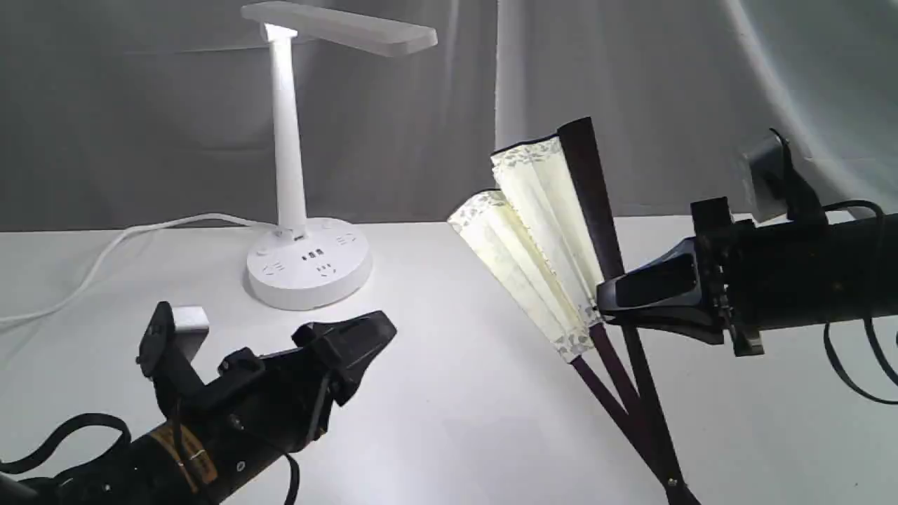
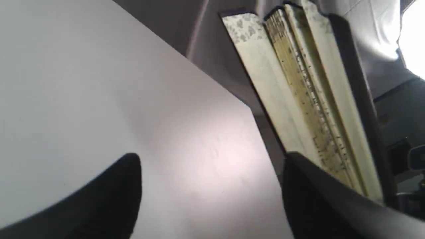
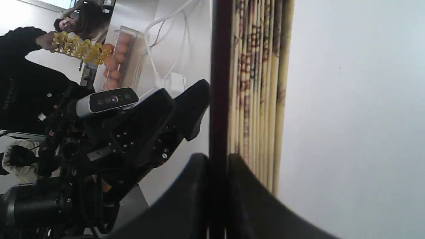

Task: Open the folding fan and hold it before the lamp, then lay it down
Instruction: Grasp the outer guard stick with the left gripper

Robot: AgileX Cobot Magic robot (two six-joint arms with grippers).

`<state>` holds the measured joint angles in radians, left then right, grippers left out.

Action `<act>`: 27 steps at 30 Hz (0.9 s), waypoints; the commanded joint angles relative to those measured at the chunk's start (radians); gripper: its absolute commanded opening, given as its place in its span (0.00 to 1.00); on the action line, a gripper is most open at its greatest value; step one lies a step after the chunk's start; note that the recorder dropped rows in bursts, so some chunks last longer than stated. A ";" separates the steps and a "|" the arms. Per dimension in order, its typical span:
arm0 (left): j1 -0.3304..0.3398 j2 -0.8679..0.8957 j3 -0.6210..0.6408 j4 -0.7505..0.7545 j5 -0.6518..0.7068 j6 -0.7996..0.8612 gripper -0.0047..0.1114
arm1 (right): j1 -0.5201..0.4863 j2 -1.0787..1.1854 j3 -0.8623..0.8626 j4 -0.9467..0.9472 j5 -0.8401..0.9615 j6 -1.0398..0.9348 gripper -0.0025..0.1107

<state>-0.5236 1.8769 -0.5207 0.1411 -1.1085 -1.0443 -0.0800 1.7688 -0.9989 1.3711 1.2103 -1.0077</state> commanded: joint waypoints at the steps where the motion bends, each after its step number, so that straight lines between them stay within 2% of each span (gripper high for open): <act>1: -0.003 0.031 -0.030 0.009 -0.031 -0.053 0.57 | 0.000 -0.015 0.002 0.002 0.011 -0.016 0.02; 6: -0.003 0.094 -0.126 0.110 -0.044 -0.189 0.57 | 0.000 -0.015 0.002 0.002 0.011 -0.016 0.02; 14: -0.003 0.170 -0.252 0.130 -0.056 -0.400 0.57 | 0.000 -0.015 0.002 0.002 0.011 -0.016 0.02; 18: -0.003 0.242 -0.333 0.170 -0.112 -0.530 0.57 | 0.000 -0.015 0.002 0.002 0.011 -0.016 0.02; 23: -0.003 0.343 -0.428 0.194 -0.113 -0.670 0.57 | 0.000 -0.015 0.002 0.002 0.011 -0.021 0.02; 27: -0.003 0.393 -0.490 0.246 -0.113 -0.736 0.57 | 0.000 -0.015 0.002 0.000 0.011 -0.021 0.02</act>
<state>-0.5236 2.2599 -0.9876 0.3600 -1.2087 -1.7440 -0.0800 1.7688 -0.9989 1.3711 1.2103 -1.0133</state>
